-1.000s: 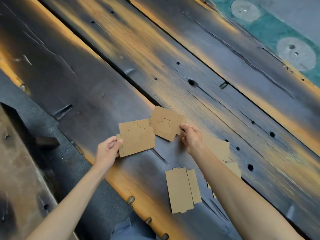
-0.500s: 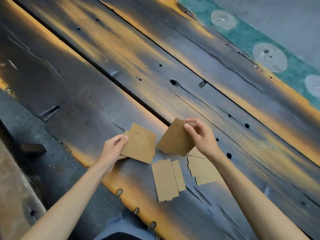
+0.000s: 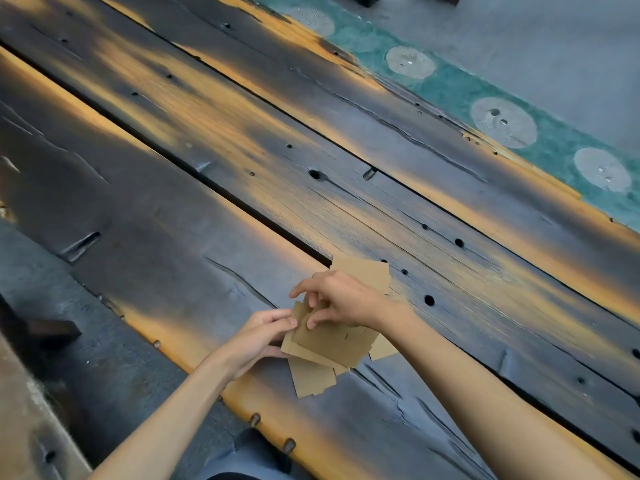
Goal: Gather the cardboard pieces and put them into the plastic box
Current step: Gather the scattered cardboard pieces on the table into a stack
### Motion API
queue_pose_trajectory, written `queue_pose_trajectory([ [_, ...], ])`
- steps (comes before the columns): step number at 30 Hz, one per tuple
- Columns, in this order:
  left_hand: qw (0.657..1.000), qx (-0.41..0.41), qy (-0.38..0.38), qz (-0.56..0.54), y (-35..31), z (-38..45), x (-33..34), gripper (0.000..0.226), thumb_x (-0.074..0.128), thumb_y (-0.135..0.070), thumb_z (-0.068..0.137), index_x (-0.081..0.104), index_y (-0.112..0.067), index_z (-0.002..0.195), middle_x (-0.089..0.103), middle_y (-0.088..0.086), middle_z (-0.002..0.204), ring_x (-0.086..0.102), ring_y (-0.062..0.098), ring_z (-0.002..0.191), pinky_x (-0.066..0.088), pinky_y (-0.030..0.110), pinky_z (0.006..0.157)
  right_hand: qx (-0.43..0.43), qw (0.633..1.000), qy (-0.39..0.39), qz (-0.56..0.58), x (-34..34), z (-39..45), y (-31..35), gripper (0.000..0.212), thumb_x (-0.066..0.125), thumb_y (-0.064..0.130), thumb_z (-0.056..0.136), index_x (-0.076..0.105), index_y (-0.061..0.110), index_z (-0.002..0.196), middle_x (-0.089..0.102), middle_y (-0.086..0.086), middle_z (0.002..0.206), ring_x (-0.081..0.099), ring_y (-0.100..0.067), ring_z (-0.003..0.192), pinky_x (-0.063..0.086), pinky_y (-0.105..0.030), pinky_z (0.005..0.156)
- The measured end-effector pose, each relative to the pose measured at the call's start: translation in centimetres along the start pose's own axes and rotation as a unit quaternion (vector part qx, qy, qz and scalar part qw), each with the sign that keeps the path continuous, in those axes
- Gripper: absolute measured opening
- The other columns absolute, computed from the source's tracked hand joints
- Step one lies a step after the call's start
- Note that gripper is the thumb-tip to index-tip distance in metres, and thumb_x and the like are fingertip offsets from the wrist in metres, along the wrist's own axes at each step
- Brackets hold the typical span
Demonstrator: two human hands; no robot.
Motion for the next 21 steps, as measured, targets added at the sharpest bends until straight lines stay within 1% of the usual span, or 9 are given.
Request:
queue_pose_trajectory([
  [3, 1.0, -0.003, 0.024, -0.014, 0.5, -0.4, 1.1, 0.031, 0.056, -0.026, 0.098, 0.072, -0.013, 0.121, 0.072, 0.02, 0.121, 0.069, 0.029, 0.11, 0.055, 0.048, 0.097, -0.017, 1.0, -0.001, 0.014, 0.4, -0.6, 0.4, 0.069, 0.087, 0.028, 0.077, 0.056, 0.029, 0.139, 0.057, 0.006, 0.106, 0.047, 0.005, 0.081, 0.04, -0.021, 0.08],
  [5, 0.999, -0.006, 0.04, -0.02, 0.9, -0.6, 1.8, 0.035, 0.054, -0.02, 0.094, 0.07, -0.009, 0.123, 0.07, 0.023, 0.122, 0.066, 0.031, 0.111, 0.053, 0.05, 0.099, -0.018, 1.0, 0.001, 0.021, 0.7, -1.1, 0.5, 0.075, 0.086, 0.025, 0.079, 0.05, 0.031, 0.144, 0.053, 0.006, 0.115, 0.046, 0.009, 0.079, 0.038, -0.018, 0.081],
  [7, 0.997, -0.001, 0.073, -0.019, 1.2, -0.8, 2.7, 0.04, 0.051, -0.013, 0.09, 0.067, -0.005, 0.127, 0.068, 0.024, 0.122, 0.063, 0.033, 0.112, 0.051, 0.051, 0.101, -0.015, 1.0, 0.001, 0.026, 1.1, -1.6, 0.5, 0.078, 0.085, 0.021, 0.081, 0.046, 0.032, 0.147, 0.05, 0.003, 0.125, 0.048, 0.002, 0.079, 0.043, -0.021, 0.084],
  [9, 0.995, 0.004, 0.095, -0.018, 1.5, -0.9, 3.4, 0.04, 0.055, -0.011, 0.089, 0.064, -0.002, 0.128, 0.065, 0.024, 0.118, 0.061, 0.034, 0.112, 0.047, 0.055, 0.104, -0.017, 1.0, -0.004, 0.025, 1.3, -1.9, 0.6, 0.08, 0.084, 0.018, 0.081, 0.043, 0.031, 0.149, 0.046, 0.001, 0.129, 0.05, -0.007, 0.082, 0.046, -0.026, 0.085],
  [11, 0.997, 0.004, 0.08, 0.0, 1.8, -0.8, 3.4, 0.04, 0.067, -0.014, 0.087, 0.066, -0.006, 0.126, 0.064, 0.024, 0.116, 0.061, 0.034, 0.11, 0.045, 0.057, 0.105, -0.015, 0.999, -0.011, 0.027, 1.6, -2.1, 0.6, 0.082, 0.084, 0.016, 0.081, 0.043, 0.029, 0.15, 0.044, -0.001, 0.133, 0.055, -0.015, 0.094, 0.049, -0.03, 0.089],
  [13, 0.998, 0.006, 0.051, 0.04, 1.9, -0.5, 3.3, 0.039, 0.077, -0.02, 0.085, 0.07, -0.013, 0.122, 0.066, 0.024, 0.112, 0.062, 0.03, 0.106, 0.049, 0.05, 0.099, -0.008, 0.999, -0.021, 0.028, 1.9, -2.2, 0.4, 0.081, 0.084, 0.016, 0.081, 0.043, 0.027, 0.15, 0.043, -0.003, 0.137, 0.056, -0.023, 0.109, 0.05, -0.037, 0.095],
  [16, 0.998, 0.007, 0.026, 0.06, 2.2, 0.0, 3.2, 0.03, 0.074, -0.015, 0.088, 0.072, -0.015, 0.118, 0.07, 0.019, 0.105, 0.063, 0.026, 0.099, 0.049, 0.046, 0.093, 0.002, 0.998, -0.044, 0.034, 2.7, -2.3, 0.0, 0.077, 0.082, 0.018, 0.082, 0.046, 0.023, 0.149, 0.044, -0.006, 0.136, 0.055, -0.024, 0.114, 0.048, -0.035, 0.095],
  [18, 0.998, 0.003, 0.01, 0.06, 2.6, 0.2, 2.7, 0.03, 0.072, -0.011, 0.087, 0.073, -0.014, 0.117, 0.07, 0.016, 0.101, 0.062, 0.026, 0.095, 0.048, 0.045, 0.09, 0.004, 0.997, -0.067, 0.033, 3.2, -2.4, 0.0, 0.07, 0.08, 0.019, 0.084, 0.05, 0.019, 0.147, 0.048, -0.008, 0.134, 0.052, -0.025, 0.12, 0.045, -0.037, 0.1],
  [21, 0.997, -0.002, -0.035, 0.068, 3.1, -0.1, 0.7, 0.034, 0.069, -0.003, 0.087, 0.073, -0.015, 0.118, 0.076, 0.014, 0.103, 0.067, 0.024, 0.094, 0.05, 0.04, 0.085, 0.024, 0.985, -0.168, 0.037, 2.8, -2.9, -0.8, 0.05, 0.071, 0.026, 0.091, 0.058, 0.018, 0.138, 0.055, -0.005, 0.13, 0.051, -0.023, 0.124, 0.042, -0.039, 0.106],
])
Point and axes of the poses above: each hand's wrist, its own z-axis towards the middle knuckle, its own x-axis out of the palm, y = z × x, the point moved 9 cm from there along z, towards the middle knuckle
